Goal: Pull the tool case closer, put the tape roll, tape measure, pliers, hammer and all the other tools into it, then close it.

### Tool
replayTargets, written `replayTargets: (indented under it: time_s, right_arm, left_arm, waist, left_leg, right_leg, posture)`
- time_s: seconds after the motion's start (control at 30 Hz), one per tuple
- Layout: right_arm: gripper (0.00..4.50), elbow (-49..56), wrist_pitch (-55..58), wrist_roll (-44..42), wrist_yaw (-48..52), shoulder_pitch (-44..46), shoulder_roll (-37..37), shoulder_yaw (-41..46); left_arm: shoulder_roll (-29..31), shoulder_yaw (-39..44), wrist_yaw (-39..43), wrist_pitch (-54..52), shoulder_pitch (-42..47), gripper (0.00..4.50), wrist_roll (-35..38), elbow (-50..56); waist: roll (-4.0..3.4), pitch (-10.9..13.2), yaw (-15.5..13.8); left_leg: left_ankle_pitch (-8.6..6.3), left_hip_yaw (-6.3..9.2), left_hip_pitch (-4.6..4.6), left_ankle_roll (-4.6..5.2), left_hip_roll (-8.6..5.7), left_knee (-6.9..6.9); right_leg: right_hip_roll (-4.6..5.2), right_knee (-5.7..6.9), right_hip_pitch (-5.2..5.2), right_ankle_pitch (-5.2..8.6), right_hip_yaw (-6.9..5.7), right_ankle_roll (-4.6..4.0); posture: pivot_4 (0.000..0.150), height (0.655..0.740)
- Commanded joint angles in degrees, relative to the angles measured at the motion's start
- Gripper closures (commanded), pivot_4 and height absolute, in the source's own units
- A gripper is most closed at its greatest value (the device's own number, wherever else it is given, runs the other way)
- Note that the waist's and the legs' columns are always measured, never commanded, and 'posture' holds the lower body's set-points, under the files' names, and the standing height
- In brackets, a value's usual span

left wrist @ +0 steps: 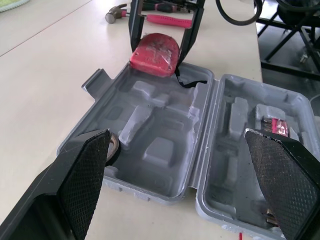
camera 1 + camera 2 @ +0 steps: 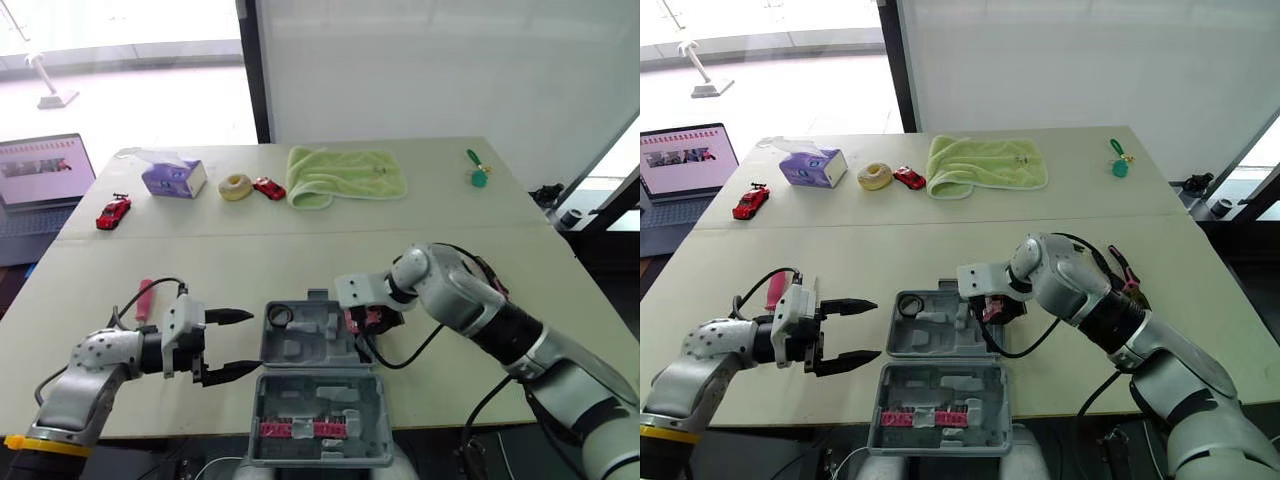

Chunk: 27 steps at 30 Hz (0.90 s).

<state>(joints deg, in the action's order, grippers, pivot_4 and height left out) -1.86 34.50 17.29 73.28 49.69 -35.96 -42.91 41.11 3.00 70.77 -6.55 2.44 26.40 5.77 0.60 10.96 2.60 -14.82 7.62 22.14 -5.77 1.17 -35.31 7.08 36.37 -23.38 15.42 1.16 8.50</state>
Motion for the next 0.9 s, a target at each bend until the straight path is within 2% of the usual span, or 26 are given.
replayTargets:
  time_s: [0.03,0.3,0.37,0.4,0.43,0.6,0.9]
  right_arm:
    - [1.66,0.3,-0.5,1.3,-0.6,0.4,1.6,0.3]
    - [1.66,-1.4,0.0,2.4,-2.5,-0.4,3.8,1.1]
    - [0.62,-0.8,0.5,2.4,-2.7,-0.7,4.0,1.5]
    - [0.22,-0.5,0.7,2.5,-2.7,-0.8,4.0,1.7]
    - [0.04,0.2,1.0,2.4,-2.5,-1.1,3.8,1.8]
    - [0.04,3.7,3.8,1.6,-2.1,-1.5,3.7,3.5]
    - [0.04,13.0,11.2,-4.6,-0.8,-4.5,-0.7,12.0]
  left_arm:
    - [-0.2,0.8,-0.3,1.2,-0.5,0.00,0.3,1.8]
    - [-0.4,0.4,-0.7,1.0,-0.7,0.00,0.4,2.3]
    - [-0.5,0.4,-0.8,0.8,-0.7,0.00,0.5,2.6]
    - [-0.5,0.3,-0.7,0.7,-0.7,0.00,0.6,2.7]
    - [-0.5,0.3,-0.7,0.6,-0.7,0.00,0.6,2.8]
    - [-0.5,0.0,-0.7,0.1,-0.3,0.00,0.7,2.9]
    - [-0.7,-0.3,-0.8,-0.1,0.6,0.00,0.3,2.5]
  waist:
    - [0.00,0.0,0.0]
    - [0.00,0.0,0.0]
    - [0.00,0.0,0.0]
    - [0.00,0.0,0.0]
    - [0.00,0.0,0.0]
    - [0.00,0.0,0.0]
    - [0.01,0.0,-0.1]
  left_leg:
    - [0.01,0.00,0.00,-0.01,0.00,-0.01]
    - [0.08,0.02,-0.02,-0.14,0.00,0.00]
    - [0.08,0.02,-0.02,-0.14,0.00,0.00]
    - [0.08,0.02,-0.02,-0.14,0.00,0.00]
    - [0.08,0.02,-0.02,-0.14,0.00,0.00]
    - [0.09,0.02,-0.02,-0.16,0.00,0.00]
    - [0.09,0.03,-0.02,-0.16,0.00,0.00]
  right_leg:
    - [0.00,0.01,0.00,-0.01,0.00,-0.01]
    - [0.00,0.05,0.00,-0.02,0.00,-0.01]
    - [0.00,0.06,0.00,-0.02,0.00,-0.01]
    - [0.00,0.06,0.00,-0.02,0.00,-0.01]
    - [0.00,0.06,0.00,-0.02,0.00,-0.01]
    - [0.00,0.07,0.00,-0.02,0.00,-0.01]
    - [0.00,0.07,0.01,-0.02,-0.01,-0.01]
  posture:
    - [0.150,0.7400]
    - [0.150,0.7400]
    - [0.150,0.7400]
    - [0.150,0.7400]
    - [0.150,0.7400]
    - [0.150,0.7400]
    - [0.150,0.7400]
